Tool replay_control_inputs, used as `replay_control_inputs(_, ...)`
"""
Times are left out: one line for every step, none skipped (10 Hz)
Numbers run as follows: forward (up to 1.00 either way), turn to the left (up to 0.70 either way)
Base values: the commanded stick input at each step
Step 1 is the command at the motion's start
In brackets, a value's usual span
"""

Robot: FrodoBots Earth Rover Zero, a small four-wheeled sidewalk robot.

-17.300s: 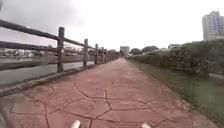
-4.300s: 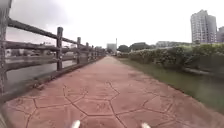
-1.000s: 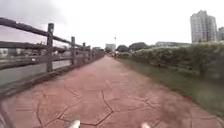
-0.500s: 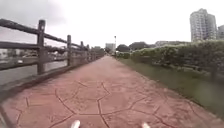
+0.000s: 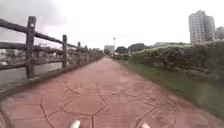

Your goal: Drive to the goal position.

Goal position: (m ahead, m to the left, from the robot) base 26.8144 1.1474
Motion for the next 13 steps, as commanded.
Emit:
replay_control_inputs(0.7, 0.0)
replay_control_inputs(0.7, 0.0)
replay_control_inputs(0.7, 0.0)
replay_control_inputs(0.7, 0.0)
replay_control_inputs(0.7, 0.0)
replay_control_inputs(0.7, 0.0)
replay_control_inputs(0.7, 0.0)
replay_control_inputs(0.7, 0.0)
replay_control_inputs(0.7, 0.13)
replay_control_inputs(0.7, 0.34)
replay_control_inputs(0.7, 0.35)
replay_control_inputs(0.7, 0.35)
replay_control_inputs(0.7, 0.32)
